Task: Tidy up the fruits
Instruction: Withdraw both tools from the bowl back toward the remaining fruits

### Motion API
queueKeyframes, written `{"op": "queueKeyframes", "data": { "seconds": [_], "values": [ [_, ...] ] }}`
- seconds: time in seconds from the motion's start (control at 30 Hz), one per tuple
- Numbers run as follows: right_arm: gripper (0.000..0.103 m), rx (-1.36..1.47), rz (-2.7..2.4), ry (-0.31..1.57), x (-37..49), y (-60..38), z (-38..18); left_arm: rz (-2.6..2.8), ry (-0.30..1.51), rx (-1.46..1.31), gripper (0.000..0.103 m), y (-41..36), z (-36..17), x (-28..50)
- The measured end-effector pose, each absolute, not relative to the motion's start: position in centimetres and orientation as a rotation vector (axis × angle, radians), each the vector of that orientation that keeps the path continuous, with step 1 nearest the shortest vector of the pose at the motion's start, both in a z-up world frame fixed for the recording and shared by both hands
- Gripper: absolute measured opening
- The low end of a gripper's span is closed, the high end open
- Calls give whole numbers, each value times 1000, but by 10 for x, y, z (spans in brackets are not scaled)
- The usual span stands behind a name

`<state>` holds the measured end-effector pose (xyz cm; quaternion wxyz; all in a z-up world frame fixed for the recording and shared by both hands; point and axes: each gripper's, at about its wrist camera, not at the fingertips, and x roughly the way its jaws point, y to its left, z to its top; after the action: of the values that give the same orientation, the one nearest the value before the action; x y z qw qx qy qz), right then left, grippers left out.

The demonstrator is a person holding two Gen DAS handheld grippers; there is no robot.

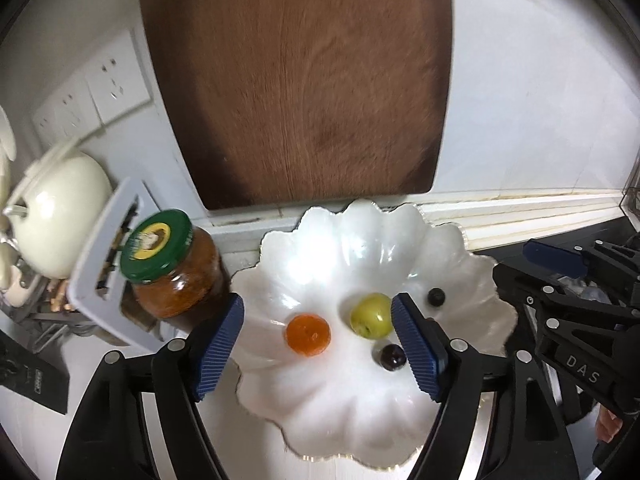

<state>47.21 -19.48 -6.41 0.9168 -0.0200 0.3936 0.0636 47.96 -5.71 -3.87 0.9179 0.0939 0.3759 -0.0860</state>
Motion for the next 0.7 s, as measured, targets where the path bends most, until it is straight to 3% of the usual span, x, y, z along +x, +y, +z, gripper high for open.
{"op": "queueKeyframes", "data": {
  "seconds": [0.17,0.6,0.7],
  "values": [
    [47,-38,133,754,442,-196,-44,-175,711,183,78,-49,-20,451],
    [47,-53,139,637,369,-191,-5,-182,610,173,84,-35,13,375],
    [52,-49,138,623,352,-189,-1,-187,592,173,85,-31,18,357]
  ]
}}
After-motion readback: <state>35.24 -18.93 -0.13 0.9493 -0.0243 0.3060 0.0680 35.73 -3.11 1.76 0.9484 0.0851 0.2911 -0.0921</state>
